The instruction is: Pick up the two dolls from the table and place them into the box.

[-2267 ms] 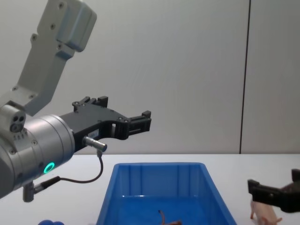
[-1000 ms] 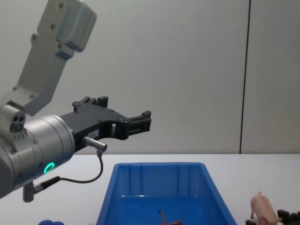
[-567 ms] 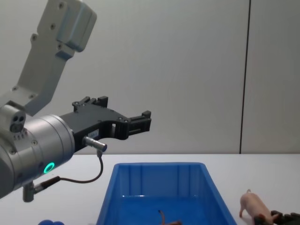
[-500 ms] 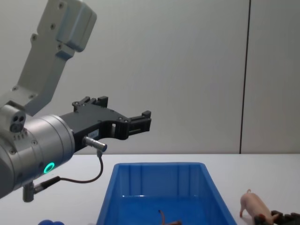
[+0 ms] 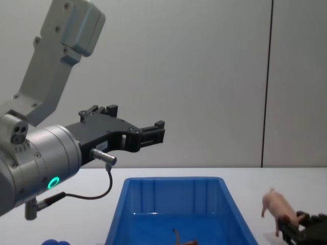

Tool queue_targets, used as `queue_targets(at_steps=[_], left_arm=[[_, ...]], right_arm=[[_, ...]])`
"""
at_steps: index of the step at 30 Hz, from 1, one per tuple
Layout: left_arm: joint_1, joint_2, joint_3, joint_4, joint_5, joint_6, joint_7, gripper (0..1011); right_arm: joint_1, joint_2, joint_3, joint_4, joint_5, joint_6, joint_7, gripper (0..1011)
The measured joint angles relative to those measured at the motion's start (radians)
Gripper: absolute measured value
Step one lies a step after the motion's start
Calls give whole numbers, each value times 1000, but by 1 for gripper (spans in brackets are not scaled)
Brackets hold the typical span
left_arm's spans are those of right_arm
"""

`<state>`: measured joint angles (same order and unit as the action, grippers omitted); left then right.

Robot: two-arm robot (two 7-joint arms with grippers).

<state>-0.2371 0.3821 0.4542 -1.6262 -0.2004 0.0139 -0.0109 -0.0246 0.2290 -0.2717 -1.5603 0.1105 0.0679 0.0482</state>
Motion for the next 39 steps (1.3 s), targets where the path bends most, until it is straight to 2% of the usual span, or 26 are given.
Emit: queue_targets(at_steps=[10, 16, 23, 28, 29, 35, 36, 39], left_arm=[[0, 0, 0, 0, 0, 0, 0, 1001], [0, 0, 0, 0, 0, 0, 0, 1001], [0, 0, 0, 0, 0, 0, 0, 1001], [0, 0, 0, 0, 0, 0, 0, 1001], [0, 0, 0, 0, 0, 0, 0, 1001], [0, 0, 0, 0, 0, 0, 0, 1001], [0, 0, 0, 0, 0, 0, 0, 1001], [0, 0, 0, 0, 0, 0, 0, 1001]], right_arm=[[13, -5, 0, -40, 4, -37, 57, 315], [41, -20, -7, -42, 12, -56, 121, 315], [99, -55, -21, -7, 20, -68, 212, 338], [144, -80, -29, 33, 24, -69, 263, 461], [156, -87, -30, 44, 25, -68, 274, 534], [195, -107, -34, 81, 26, -60, 293, 712], [200, -110, -34, 85, 26, -59, 293, 712], [210, -115, -33, 95, 25, -56, 286, 843]])
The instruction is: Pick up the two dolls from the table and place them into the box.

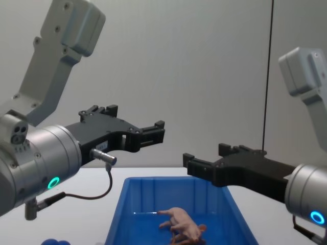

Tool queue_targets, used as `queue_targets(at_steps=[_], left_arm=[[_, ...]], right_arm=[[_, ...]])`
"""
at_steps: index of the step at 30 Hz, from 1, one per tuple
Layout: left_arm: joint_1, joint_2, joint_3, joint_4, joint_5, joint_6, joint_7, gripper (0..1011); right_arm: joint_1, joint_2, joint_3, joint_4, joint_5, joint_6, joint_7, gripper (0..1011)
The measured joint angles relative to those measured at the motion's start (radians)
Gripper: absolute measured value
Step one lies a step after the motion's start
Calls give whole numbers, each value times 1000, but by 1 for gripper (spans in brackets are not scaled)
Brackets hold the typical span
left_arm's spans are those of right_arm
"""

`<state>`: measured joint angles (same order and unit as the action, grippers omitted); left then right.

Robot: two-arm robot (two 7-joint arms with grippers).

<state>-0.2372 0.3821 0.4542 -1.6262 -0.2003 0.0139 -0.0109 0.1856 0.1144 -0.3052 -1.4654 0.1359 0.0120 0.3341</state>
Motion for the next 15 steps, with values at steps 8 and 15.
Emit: queue_targets(at_steps=[8, 15], left_arm=[[0, 0, 0, 0, 0, 0, 0, 1001], [0, 0, 0, 0, 0, 0, 0, 1001]], right_arm=[[1, 2, 8, 0, -5, 10, -56, 1001], [-26, 20, 22, -31, -2, 18, -117, 1001]])
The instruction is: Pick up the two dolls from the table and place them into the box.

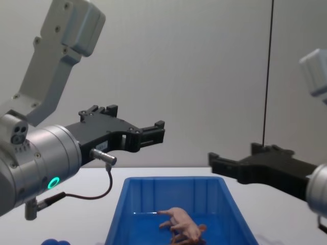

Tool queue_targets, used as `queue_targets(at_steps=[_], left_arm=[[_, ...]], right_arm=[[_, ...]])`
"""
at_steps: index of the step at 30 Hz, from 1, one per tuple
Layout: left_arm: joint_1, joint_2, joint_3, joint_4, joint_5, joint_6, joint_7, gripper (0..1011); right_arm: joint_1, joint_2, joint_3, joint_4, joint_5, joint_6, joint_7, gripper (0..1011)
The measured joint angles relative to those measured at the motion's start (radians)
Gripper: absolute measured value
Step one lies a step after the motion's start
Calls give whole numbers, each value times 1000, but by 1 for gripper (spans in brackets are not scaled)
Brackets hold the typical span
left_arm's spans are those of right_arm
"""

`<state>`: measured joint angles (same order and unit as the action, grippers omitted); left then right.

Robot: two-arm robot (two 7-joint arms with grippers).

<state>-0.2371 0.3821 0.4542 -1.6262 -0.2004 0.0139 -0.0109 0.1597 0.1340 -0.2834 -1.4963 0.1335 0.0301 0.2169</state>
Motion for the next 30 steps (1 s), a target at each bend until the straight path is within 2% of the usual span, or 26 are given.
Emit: queue_targets(at_steps=[11, 21, 30], left_arm=[[0, 0, 0, 0, 0, 0, 0, 1001], [4, 4, -3, -3, -2, 8, 0, 1001], [34, 39, -22, -43, -39, 72, 15, 1001]], right_arm=[[-66, 42, 27, -69, 24, 8, -94, 1001], [-93, 59, 38, -96, 35, 11, -127, 1001], [-106, 67, 42, -108, 40, 12, -143, 1001]])
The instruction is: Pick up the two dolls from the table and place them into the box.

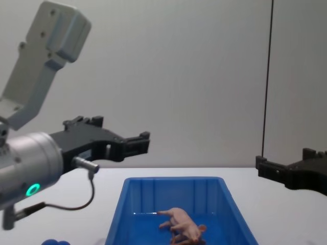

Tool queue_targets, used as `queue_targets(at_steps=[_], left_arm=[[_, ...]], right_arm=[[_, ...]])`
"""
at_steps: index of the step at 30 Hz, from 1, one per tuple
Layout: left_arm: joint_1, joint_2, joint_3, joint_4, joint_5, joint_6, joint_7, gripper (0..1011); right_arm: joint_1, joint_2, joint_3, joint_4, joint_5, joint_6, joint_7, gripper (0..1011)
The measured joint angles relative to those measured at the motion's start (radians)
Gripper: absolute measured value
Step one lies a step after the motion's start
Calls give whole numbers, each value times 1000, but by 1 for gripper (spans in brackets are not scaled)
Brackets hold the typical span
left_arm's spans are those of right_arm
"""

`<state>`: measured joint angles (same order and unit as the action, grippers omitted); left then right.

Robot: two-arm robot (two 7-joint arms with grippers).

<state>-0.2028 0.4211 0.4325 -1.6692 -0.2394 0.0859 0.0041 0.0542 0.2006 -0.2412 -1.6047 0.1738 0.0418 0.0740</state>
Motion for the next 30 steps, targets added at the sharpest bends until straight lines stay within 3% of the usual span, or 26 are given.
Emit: queue_targets(at_steps=[16, 30], left_arm=[[97, 101, -49, -81, -135, 132, 53, 1001], [153, 154, -76, -79, -202, 198, 69, 1001]], right_arm=[[-8, 5, 3, -8, 3, 1, -10, 1001], [-10, 6, 4, -10, 4, 1, -13, 1001]])
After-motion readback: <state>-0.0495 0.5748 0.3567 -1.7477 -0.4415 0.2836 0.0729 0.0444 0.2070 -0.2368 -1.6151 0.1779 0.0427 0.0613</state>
